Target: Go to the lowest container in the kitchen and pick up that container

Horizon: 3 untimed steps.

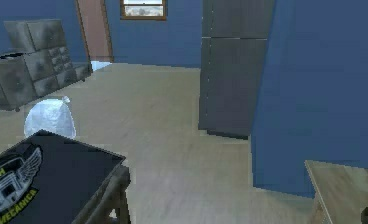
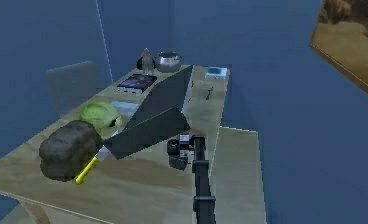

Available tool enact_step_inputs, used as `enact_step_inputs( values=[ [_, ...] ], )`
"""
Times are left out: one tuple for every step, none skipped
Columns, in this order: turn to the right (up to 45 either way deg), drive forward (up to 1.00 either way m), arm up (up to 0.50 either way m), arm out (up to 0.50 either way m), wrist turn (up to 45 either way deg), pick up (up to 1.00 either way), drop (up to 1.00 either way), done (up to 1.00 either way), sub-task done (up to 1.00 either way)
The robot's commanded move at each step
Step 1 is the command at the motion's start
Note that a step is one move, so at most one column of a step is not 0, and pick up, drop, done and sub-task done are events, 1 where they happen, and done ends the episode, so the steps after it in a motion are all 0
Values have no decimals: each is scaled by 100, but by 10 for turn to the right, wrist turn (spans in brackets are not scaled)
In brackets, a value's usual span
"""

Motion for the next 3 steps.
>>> enact_step_inputs(
  values=[
    [0, 0, 0, 0, 0, 100, 0, 0, 0],
    [0, 0, 10, 0, 0, 0, 0, 0, 0],
    [0, 0, 0, 0, 0, 0, 0, 100, 0]
  ],
)
